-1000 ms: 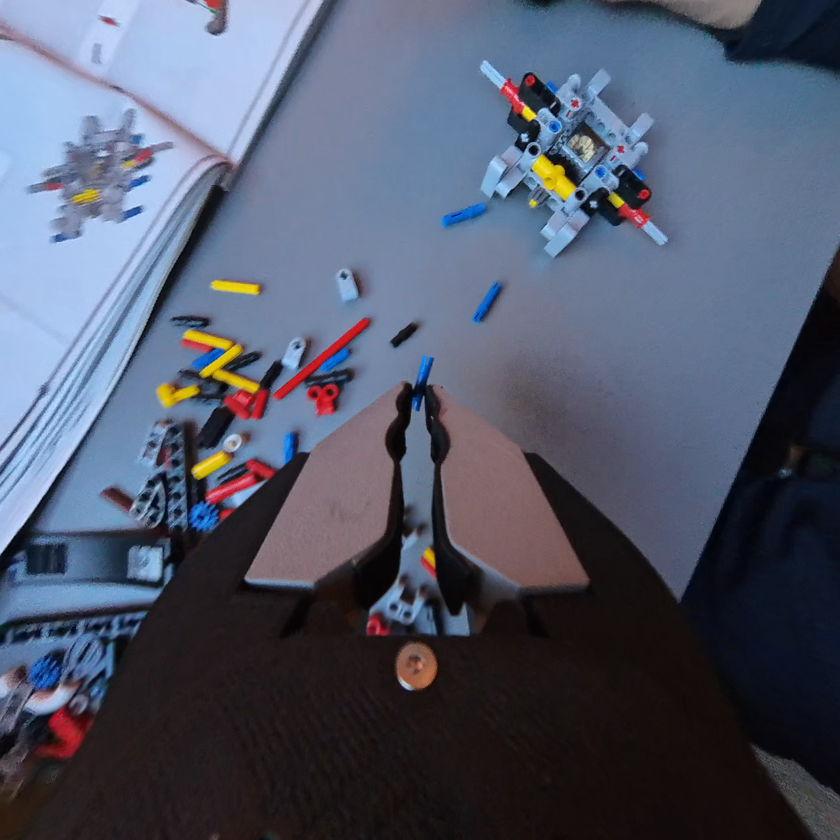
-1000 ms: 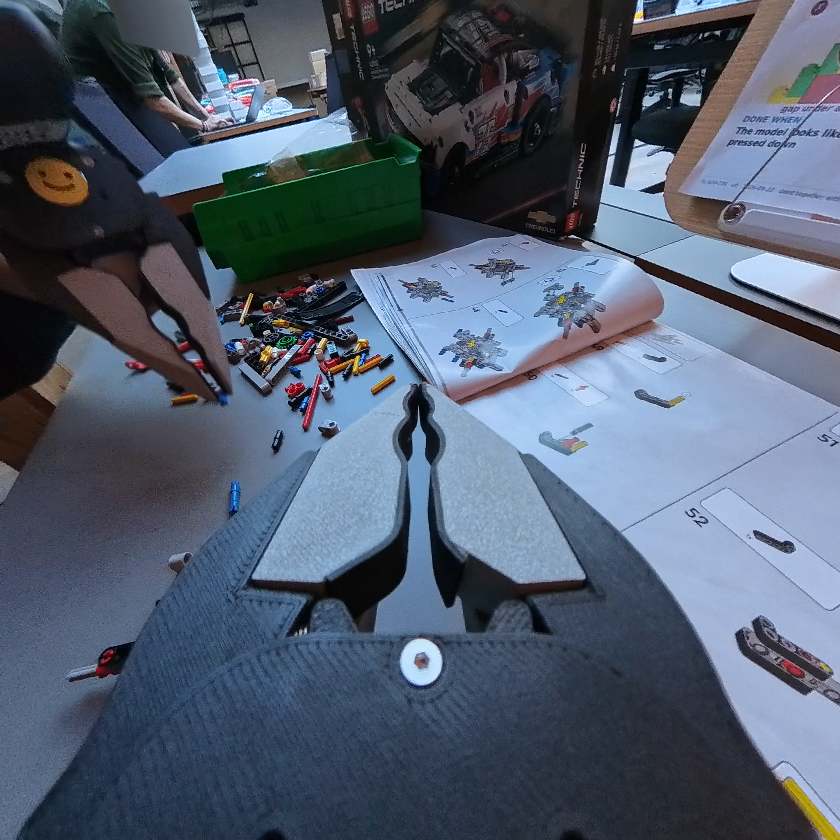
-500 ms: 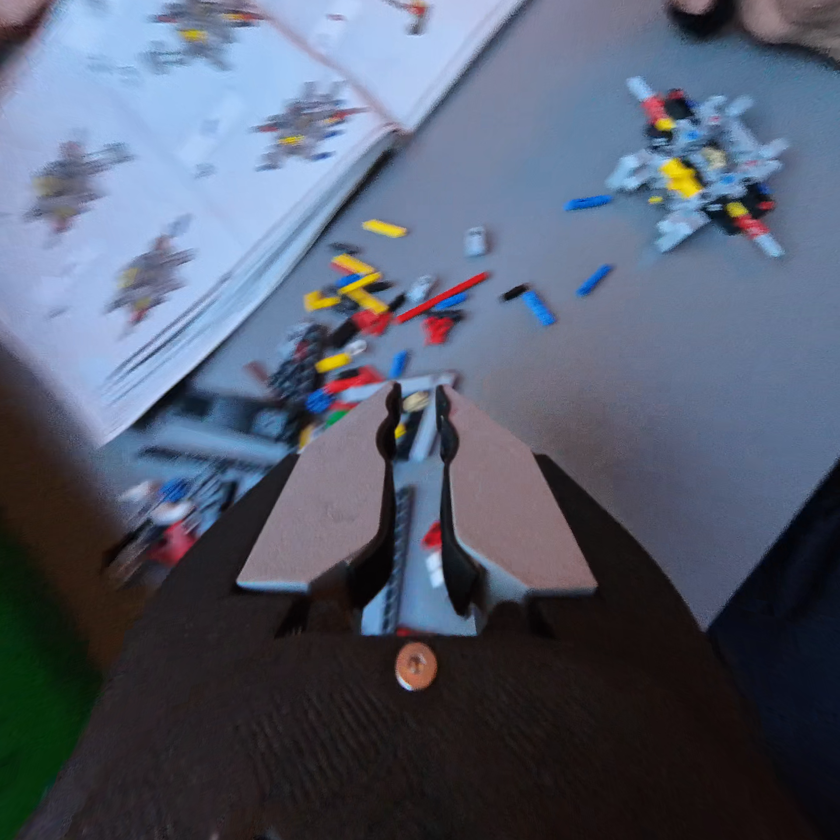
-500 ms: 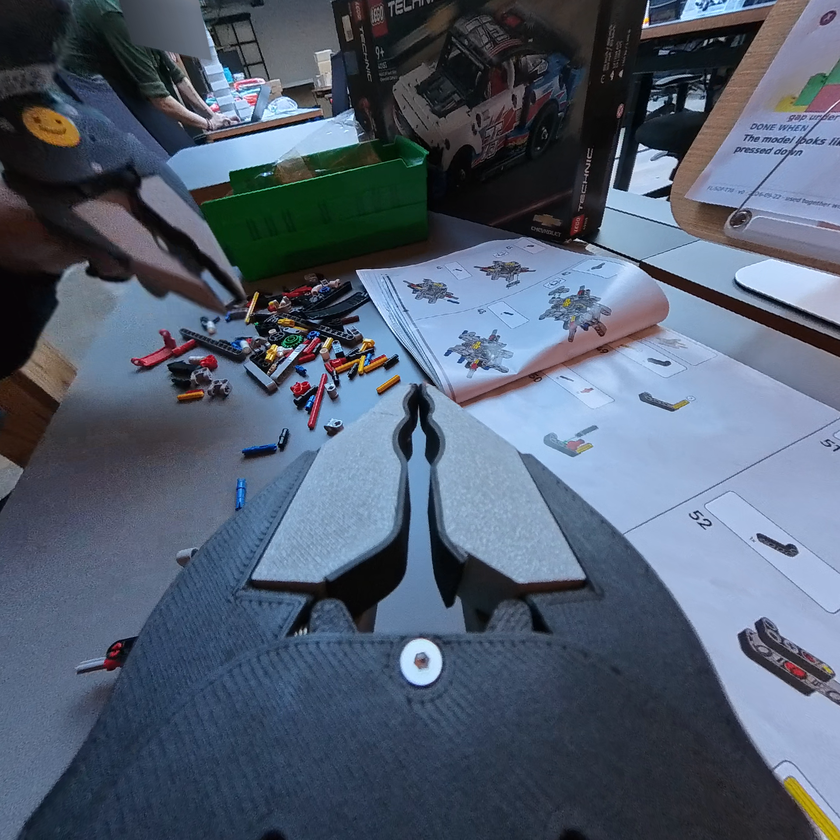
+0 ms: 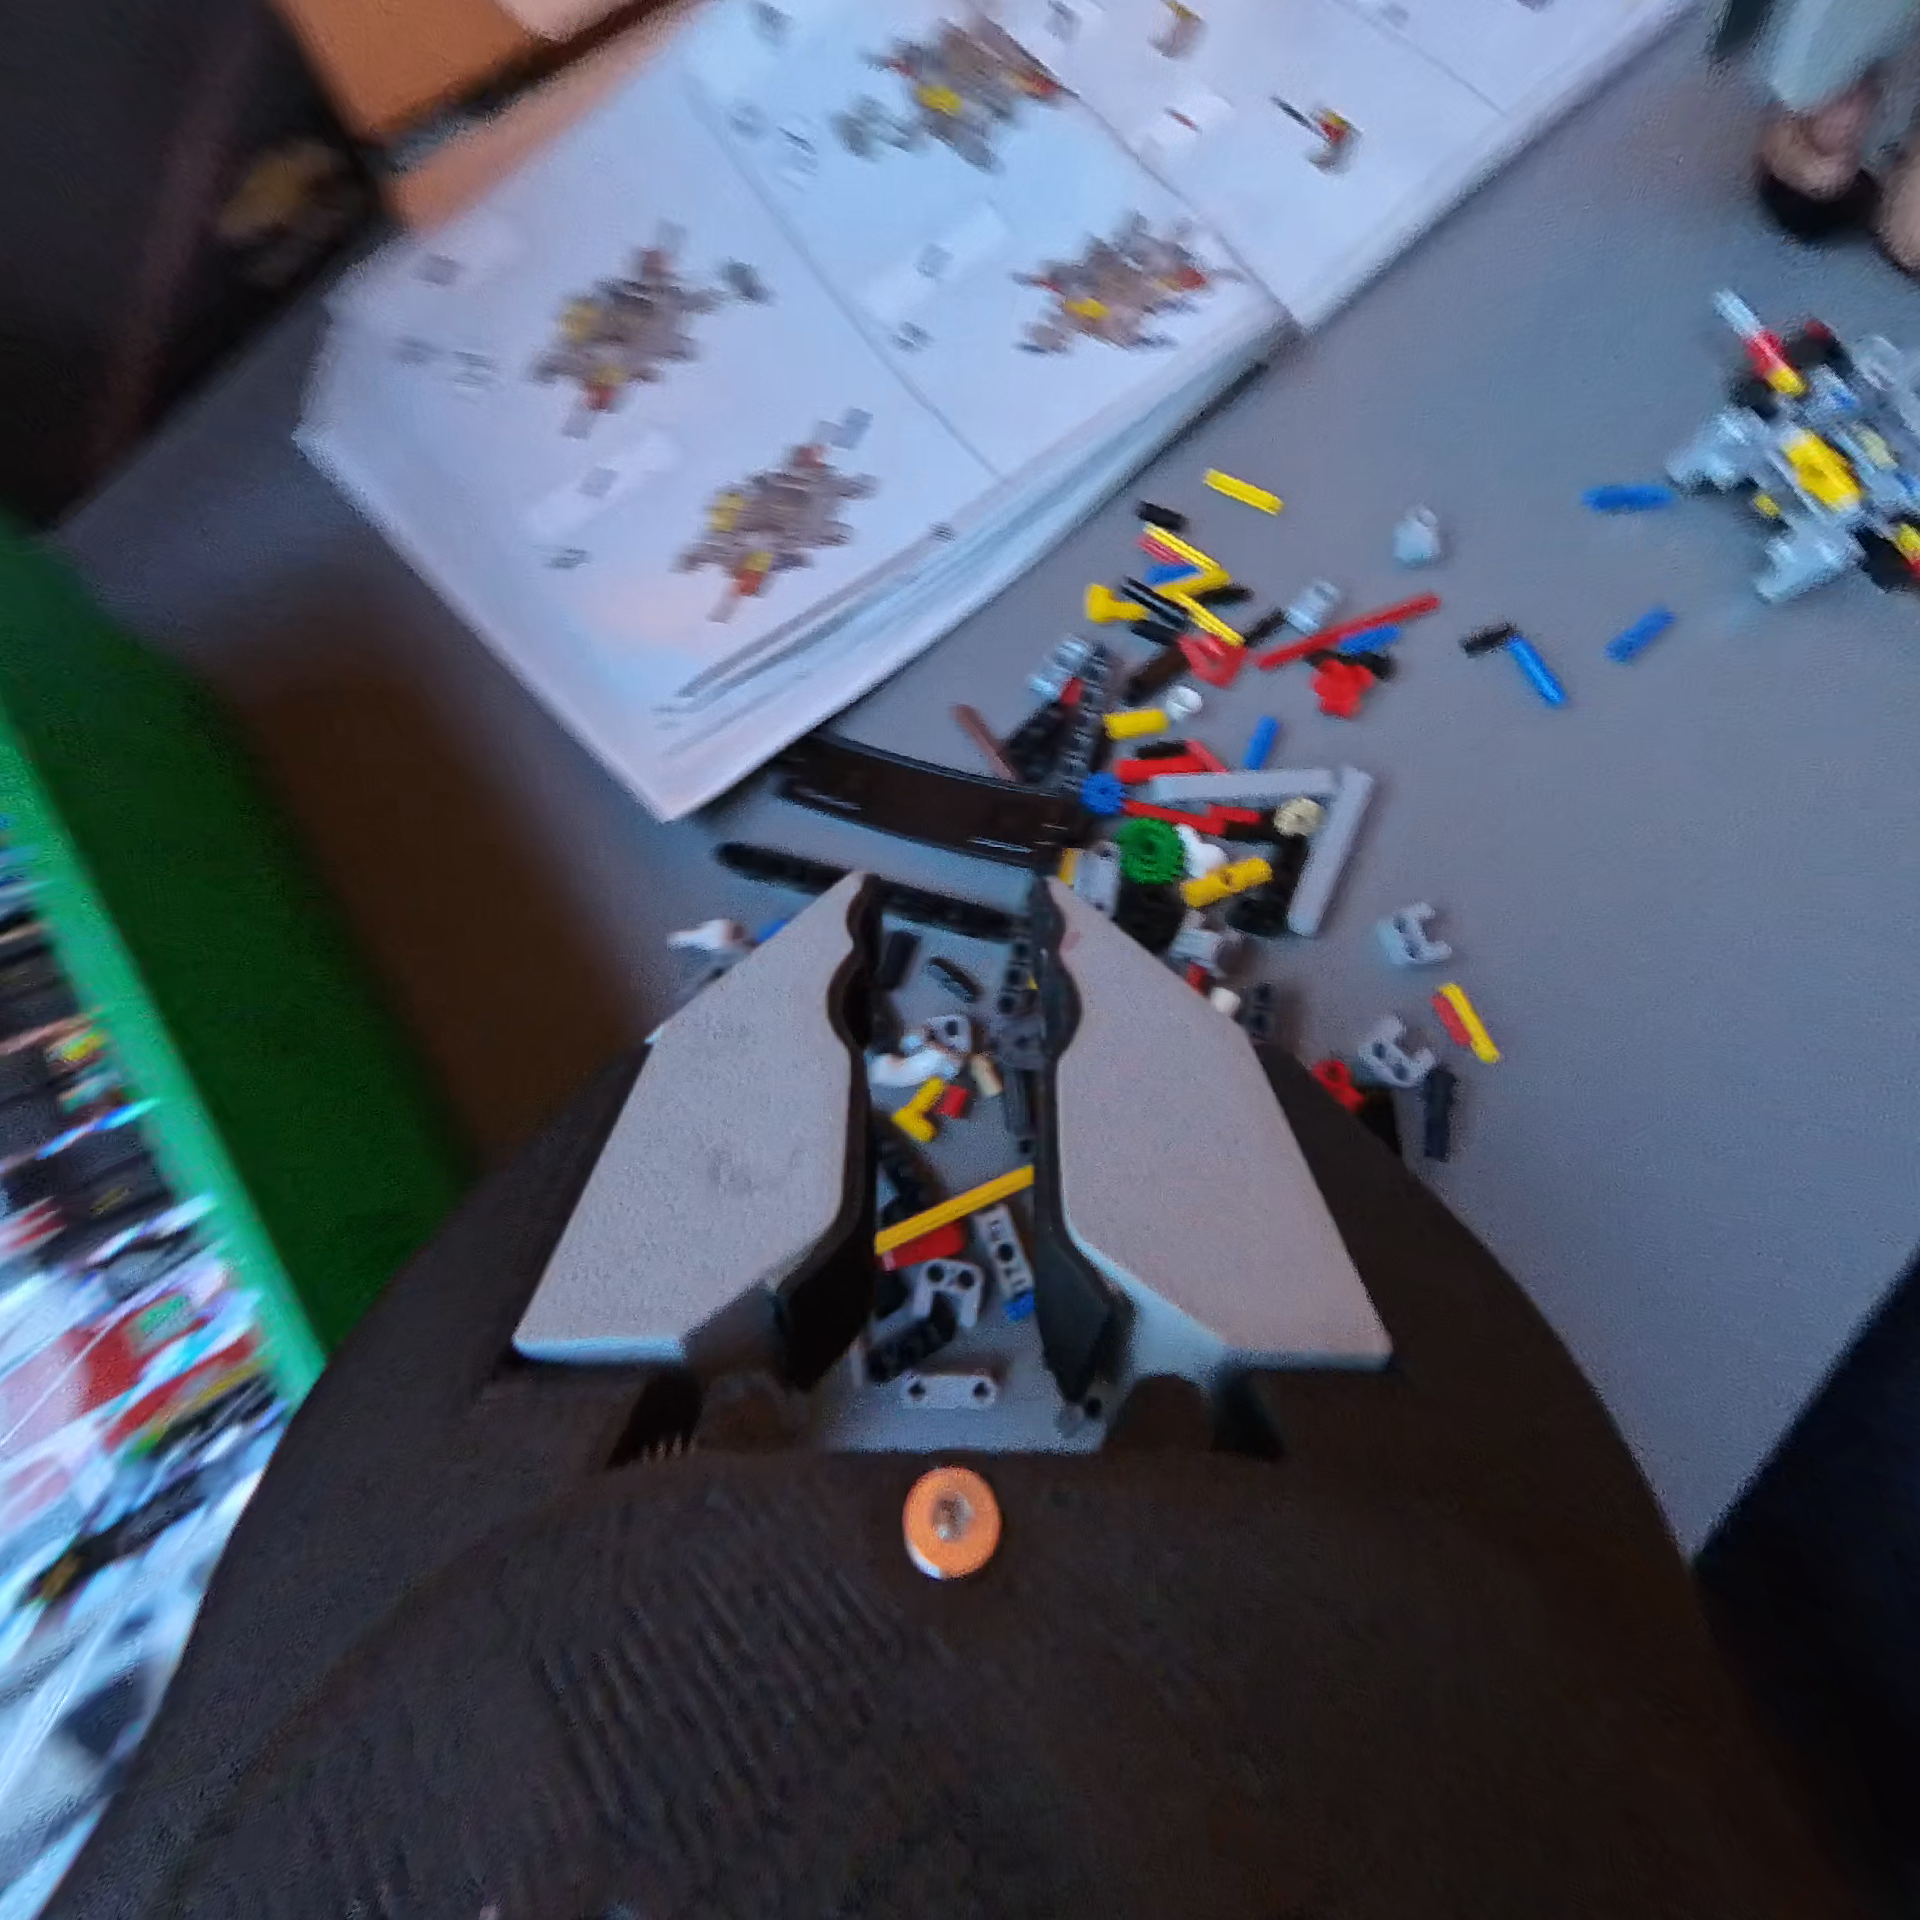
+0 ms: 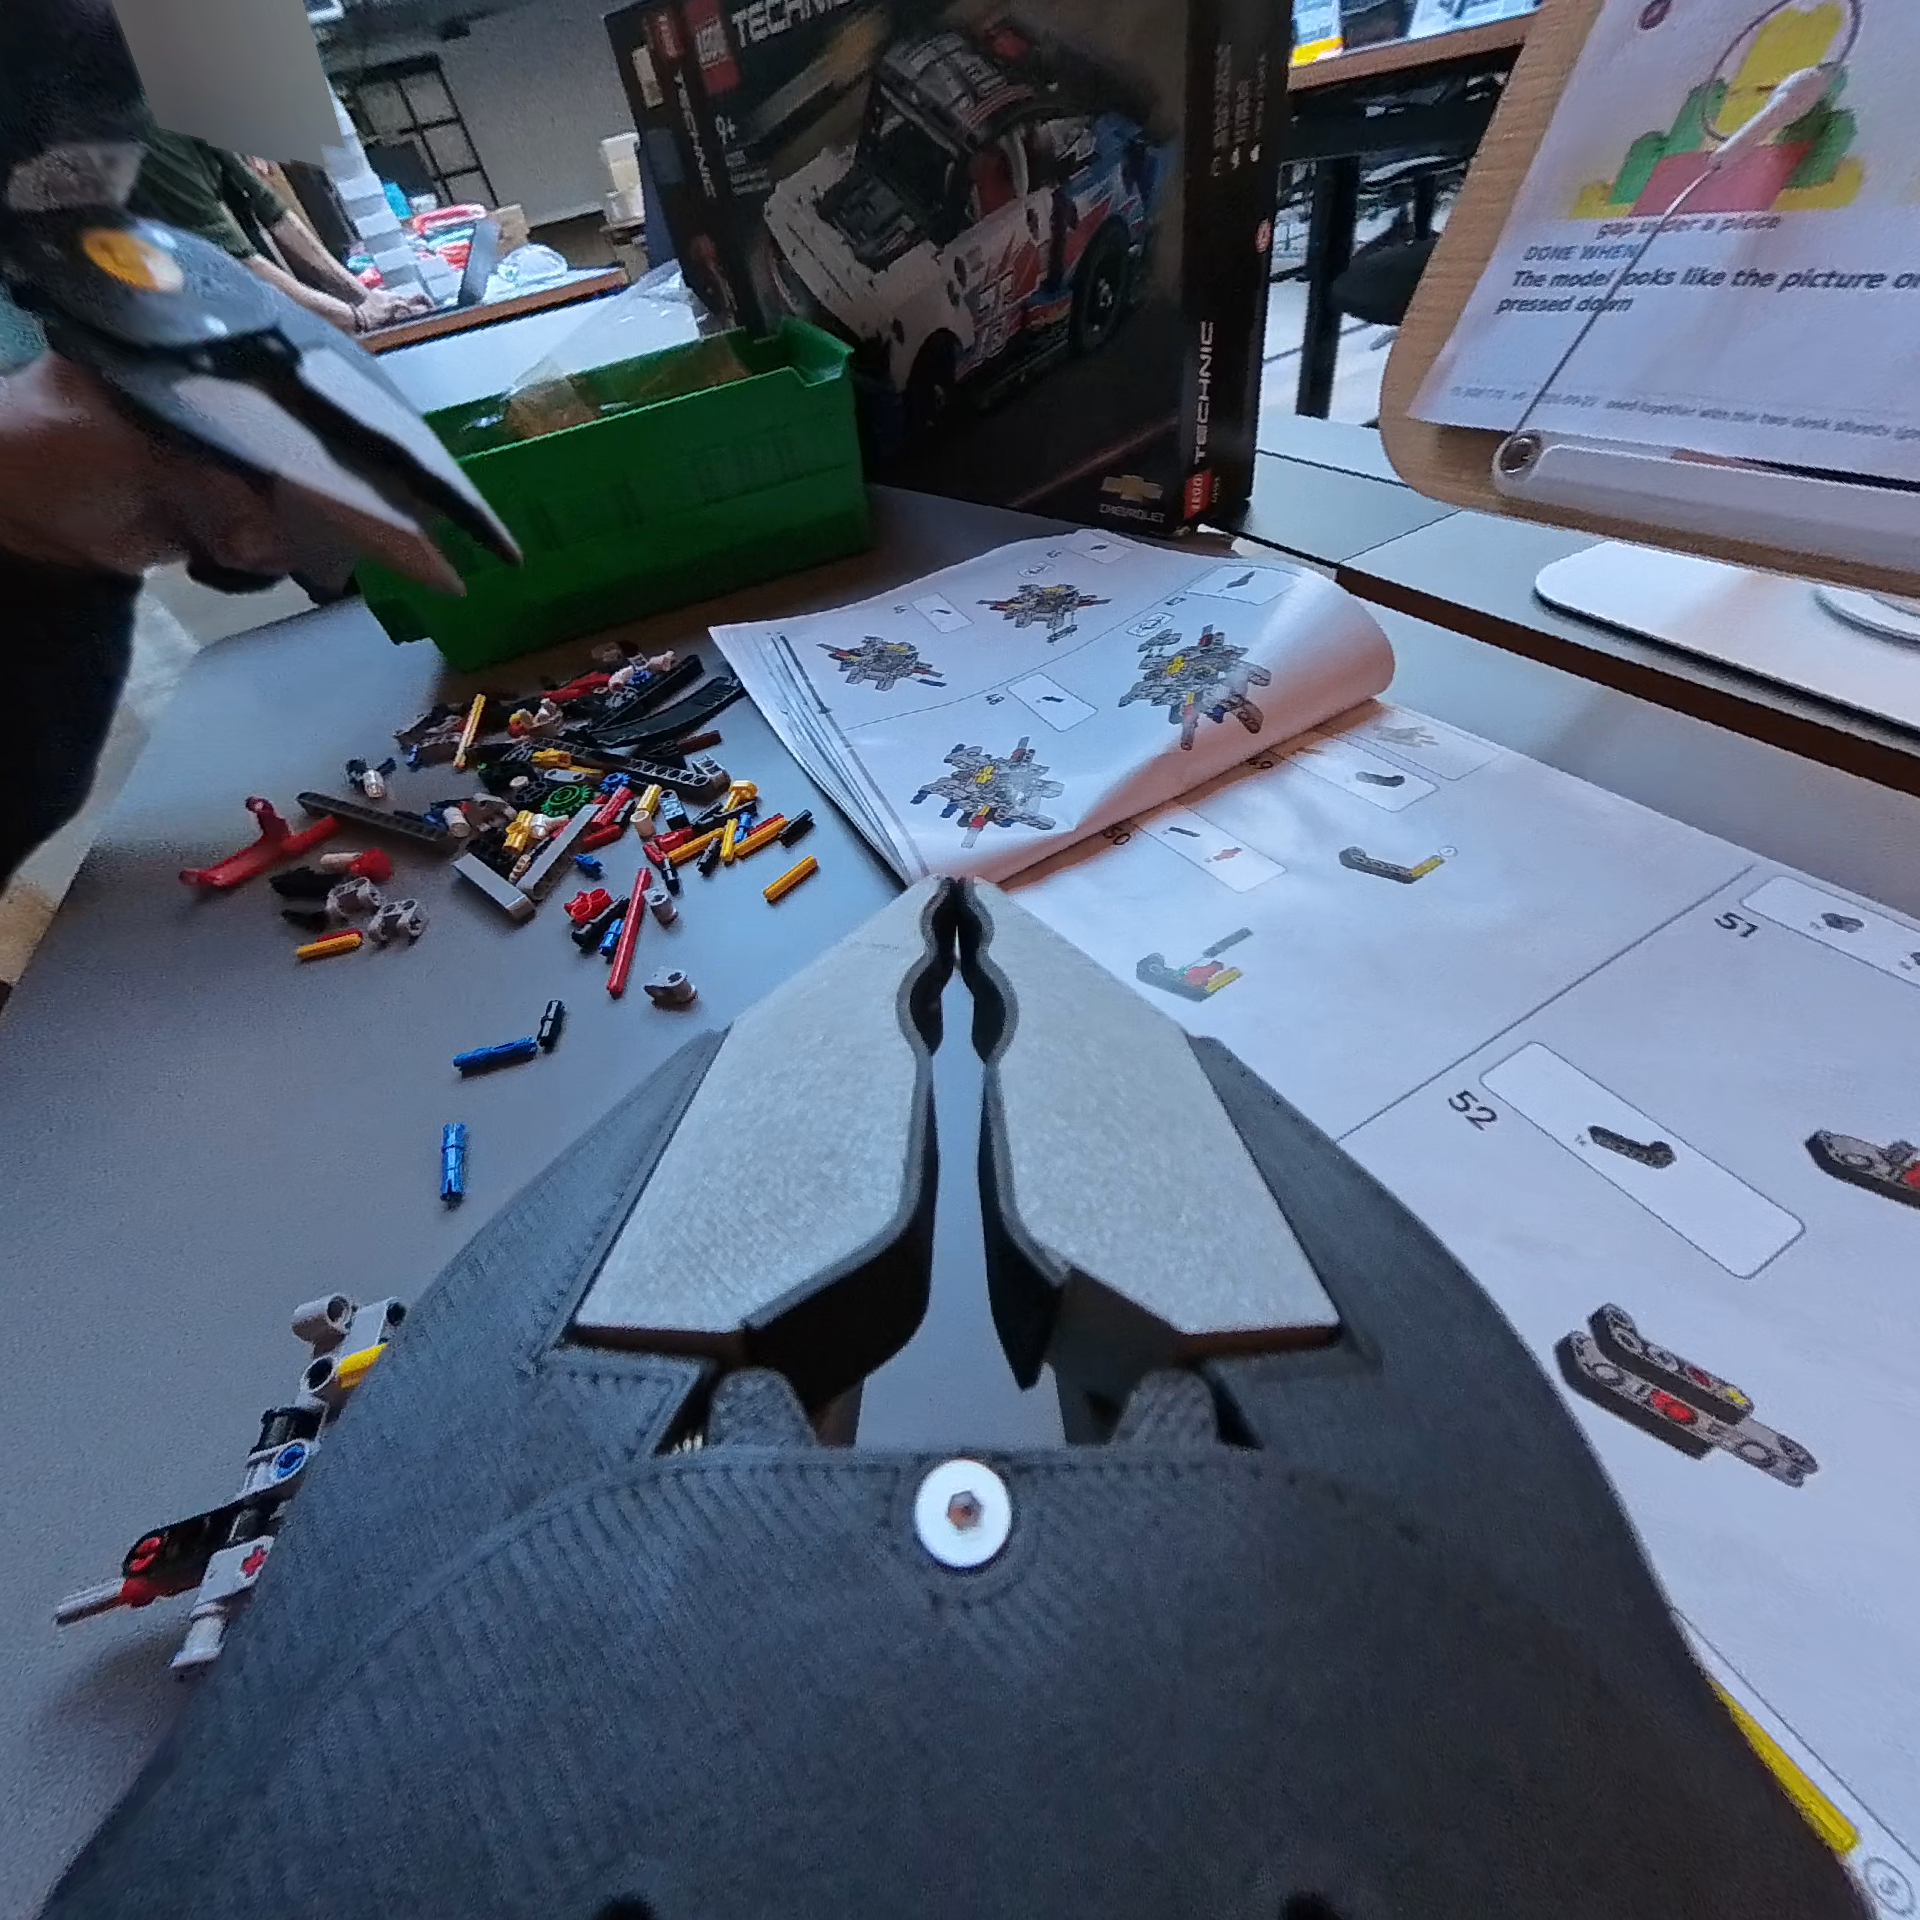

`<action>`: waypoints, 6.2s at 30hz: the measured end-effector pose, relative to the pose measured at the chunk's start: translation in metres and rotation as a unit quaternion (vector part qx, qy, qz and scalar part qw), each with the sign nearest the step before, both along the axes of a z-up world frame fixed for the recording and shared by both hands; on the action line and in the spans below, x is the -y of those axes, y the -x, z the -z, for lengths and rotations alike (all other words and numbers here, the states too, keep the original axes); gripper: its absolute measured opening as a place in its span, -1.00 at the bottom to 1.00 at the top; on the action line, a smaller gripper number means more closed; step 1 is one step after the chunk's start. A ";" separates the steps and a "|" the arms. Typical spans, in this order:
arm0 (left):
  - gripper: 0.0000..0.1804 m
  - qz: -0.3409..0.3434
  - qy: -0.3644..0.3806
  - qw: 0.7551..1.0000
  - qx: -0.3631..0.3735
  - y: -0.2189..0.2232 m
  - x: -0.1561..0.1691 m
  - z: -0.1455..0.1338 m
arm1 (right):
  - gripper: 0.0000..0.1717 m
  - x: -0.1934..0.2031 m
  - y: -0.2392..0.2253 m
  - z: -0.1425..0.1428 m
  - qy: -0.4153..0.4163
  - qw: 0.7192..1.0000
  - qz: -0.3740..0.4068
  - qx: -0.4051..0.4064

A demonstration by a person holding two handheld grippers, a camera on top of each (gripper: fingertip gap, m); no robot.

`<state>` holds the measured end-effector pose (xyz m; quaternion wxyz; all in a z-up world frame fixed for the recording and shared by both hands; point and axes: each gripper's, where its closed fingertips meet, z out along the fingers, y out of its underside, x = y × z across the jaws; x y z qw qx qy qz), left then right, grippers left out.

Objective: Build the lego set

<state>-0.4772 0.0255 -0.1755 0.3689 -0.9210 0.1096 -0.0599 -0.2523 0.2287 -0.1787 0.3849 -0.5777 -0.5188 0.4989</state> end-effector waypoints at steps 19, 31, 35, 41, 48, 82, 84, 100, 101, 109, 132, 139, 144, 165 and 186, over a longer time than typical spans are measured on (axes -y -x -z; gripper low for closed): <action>-0.94 0.056 0.020 0.991 -0.117 -0.001 -0.017 0.006 | -1.00 0.010 -0.001 -0.003 0.018 0.999 -0.027 -0.009; -0.94 -0.030 -0.046 0.995 -0.083 0.033 0.021 -0.017 | -0.28 0.043 0.051 -0.004 -0.049 0.986 -0.095 0.130; -0.94 -0.048 -0.055 0.994 -0.080 0.034 0.030 -0.009 | -0.18 0.033 0.097 0.023 -0.195 0.941 -0.095 0.259; -0.94 -0.041 -0.049 0.996 -0.065 0.025 0.038 0.014 | -0.28 0.028 0.121 0.068 -0.344 0.842 -0.139 0.391; -0.94 -0.031 -0.049 0.996 -0.061 0.020 0.043 0.026 | -1.00 0.034 0.121 0.072 -0.309 0.831 -0.176 0.427; -0.94 0.002 -0.081 0.986 -0.145 -0.003 0.002 0.011 | -1.00 0.042 0.129 0.058 -0.156 0.901 -0.142 0.378; -0.91 -0.016 -0.036 0.993 -0.109 -0.004 -0.005 0.029 | -1.00 0.050 0.127 0.064 -0.123 0.904 -0.160 0.378; -0.83 -0.220 0.181 0.939 -0.194 0.120 0.070 0.017 | -0.84 0.078 0.018 0.000 -0.060 0.939 -0.204 0.272; -0.94 -0.214 0.175 0.944 -0.178 0.117 0.069 0.019 | -0.86 0.076 0.008 -0.002 -0.061 0.941 -0.201 0.266; -0.98 -0.208 0.180 0.951 -0.141 0.108 0.155 0.004 | -0.91 0.070 -0.067 0.005 -0.054 0.946 -0.179 0.263; -0.96 -0.243 0.191 0.947 -0.089 0.052 0.187 0.019 | -0.92 0.051 -0.100 0.008 -0.052 0.967 -0.149 0.199; -0.53 -0.224 0.116 0.961 -0.111 0.053 0.142 -0.049 | -0.91 0.054 -0.101 0.007 -0.068 0.966 -0.157 0.193; -0.22 -0.105 0.041 0.973 -0.199 0.077 0.005 -0.142 | -0.91 0.051 -0.100 0.003 -0.064 0.970 -0.155 0.178; 0.34 0.131 0.277 0.887 -0.345 0.229 -0.271 -0.110 | -0.91 0.015 -0.091 0.030 -0.036 0.977 -0.110 0.179; 0.27 -0.050 0.162 0.942 -0.291 0.288 -0.227 -0.203 | -0.96 0.020 -0.103 0.021 -0.074 0.975 -0.114 0.174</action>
